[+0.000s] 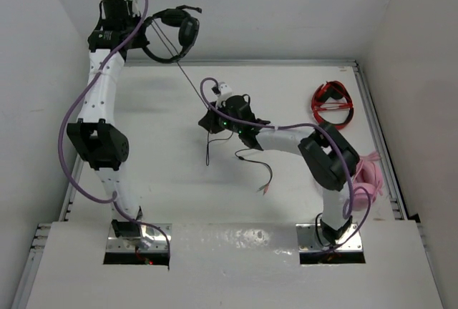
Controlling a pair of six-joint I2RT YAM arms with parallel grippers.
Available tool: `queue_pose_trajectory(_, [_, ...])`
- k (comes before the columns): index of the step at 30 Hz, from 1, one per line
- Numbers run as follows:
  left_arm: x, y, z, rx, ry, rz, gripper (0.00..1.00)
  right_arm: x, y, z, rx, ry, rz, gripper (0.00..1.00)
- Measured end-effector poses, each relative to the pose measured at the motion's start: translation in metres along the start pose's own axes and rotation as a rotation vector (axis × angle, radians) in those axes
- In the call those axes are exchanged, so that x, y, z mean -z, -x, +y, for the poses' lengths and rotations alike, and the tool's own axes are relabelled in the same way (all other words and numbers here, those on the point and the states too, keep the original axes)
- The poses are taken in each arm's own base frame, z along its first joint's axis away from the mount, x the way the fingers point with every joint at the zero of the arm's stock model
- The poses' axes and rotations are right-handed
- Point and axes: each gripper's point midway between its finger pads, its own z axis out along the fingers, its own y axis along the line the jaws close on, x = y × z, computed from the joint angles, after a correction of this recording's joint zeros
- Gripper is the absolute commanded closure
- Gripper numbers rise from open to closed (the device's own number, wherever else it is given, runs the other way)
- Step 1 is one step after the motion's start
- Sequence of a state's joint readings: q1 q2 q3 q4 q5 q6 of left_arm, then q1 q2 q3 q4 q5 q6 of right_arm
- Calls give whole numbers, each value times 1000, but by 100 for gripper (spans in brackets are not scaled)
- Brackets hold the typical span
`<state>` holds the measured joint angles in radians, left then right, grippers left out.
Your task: Wrap the headphones
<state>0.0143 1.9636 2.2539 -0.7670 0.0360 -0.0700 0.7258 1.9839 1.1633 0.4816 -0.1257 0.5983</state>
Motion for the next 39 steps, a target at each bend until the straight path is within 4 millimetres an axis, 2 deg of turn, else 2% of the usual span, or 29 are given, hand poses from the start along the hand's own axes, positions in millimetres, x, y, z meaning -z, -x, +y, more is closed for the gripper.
queue_pose_trajectory(2, [-12,-7,16,-28,66,10,100,13,12,17,53,39,-14,100])
queue_pose_trajectory(5, [-22,-11,28,-73,120,15,100,26,24,33,114,77,-24,100])
queue_pose_trajectory(10, [-28,-10,36,-151,163,9,100,50,31,43,170,92,-3,100])
queue_pose_trajectory(14, [-35,-22,31,-245,161,40,100,66,40,51,247,94,27,100])
queue_pose_trajectory(17, [-47,-49,13,-391,141,76,100,76,48,62,310,91,83,100])
queue_pose_trajectory(20, [-52,-99,-7,-584,100,148,100,88,69,68,378,43,107,100])
queue_pose_trajectory(23, [-39,-158,-31,-789,-9,246,100,109,94,58,453,-68,106,100])
queue_pose_trajectory(25, [-24,-179,-51,-891,-114,271,100,125,103,42,509,-167,116,100])
queue_pose_trajectory(27, [-9,-176,-68,-957,-199,248,100,140,107,23,560,-251,140,100])
queue_pose_trajectory(31, [27,-146,-89,-1049,-281,136,100,159,125,-15,626,-390,149,100])
queue_pose_trajectory(34, [50,-133,-107,-1106,-315,72,100,169,135,-40,658,-471,158,100])
queue_pose_trajectory(36, [60,-135,-125,-1158,-341,48,100,174,141,-49,687,-501,163,100])
queue_pose_trajectory(39, [68,-153,-146,-1222,-393,59,100,179,148,-51,740,-508,161,100])
